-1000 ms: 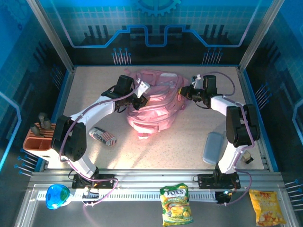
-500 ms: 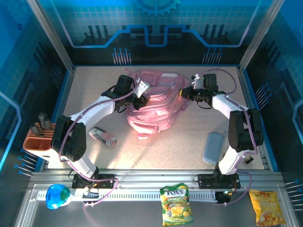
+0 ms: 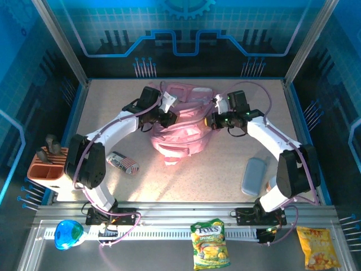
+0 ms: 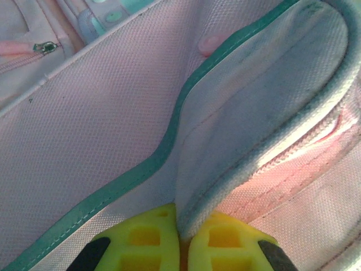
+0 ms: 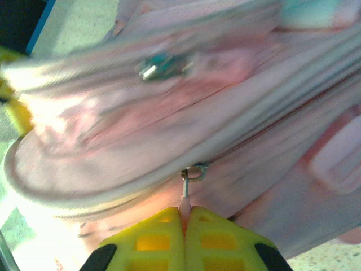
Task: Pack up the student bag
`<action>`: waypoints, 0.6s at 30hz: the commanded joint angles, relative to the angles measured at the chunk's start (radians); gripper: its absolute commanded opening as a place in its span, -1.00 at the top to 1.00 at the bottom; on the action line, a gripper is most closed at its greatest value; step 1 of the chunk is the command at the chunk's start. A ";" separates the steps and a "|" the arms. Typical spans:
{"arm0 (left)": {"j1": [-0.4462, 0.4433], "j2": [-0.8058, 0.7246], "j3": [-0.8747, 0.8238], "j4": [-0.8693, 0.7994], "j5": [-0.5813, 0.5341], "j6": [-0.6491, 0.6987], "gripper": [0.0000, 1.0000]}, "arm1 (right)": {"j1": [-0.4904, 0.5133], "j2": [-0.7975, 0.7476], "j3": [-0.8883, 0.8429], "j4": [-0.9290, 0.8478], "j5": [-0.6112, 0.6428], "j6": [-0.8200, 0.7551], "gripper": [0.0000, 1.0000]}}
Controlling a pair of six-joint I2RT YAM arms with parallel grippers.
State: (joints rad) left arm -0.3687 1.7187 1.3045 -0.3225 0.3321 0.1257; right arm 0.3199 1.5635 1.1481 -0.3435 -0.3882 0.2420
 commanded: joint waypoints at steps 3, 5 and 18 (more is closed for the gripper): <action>-0.018 0.051 0.096 0.099 0.028 -0.144 0.95 | 0.116 -0.059 -0.008 -0.015 -0.038 -0.032 1.00; -0.029 0.064 0.114 0.085 0.013 -0.126 0.95 | 0.129 -0.066 -0.010 -0.011 -0.033 -0.031 1.00; -0.050 0.115 0.168 0.018 -0.013 -0.104 0.95 | 0.179 -0.050 -0.009 -0.044 0.039 -0.055 1.00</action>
State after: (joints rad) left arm -0.4164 1.8191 1.4120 -0.3553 0.2943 0.0681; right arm 0.4580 1.5082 1.1328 -0.3557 -0.3241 0.2153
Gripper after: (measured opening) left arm 0.073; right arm 0.064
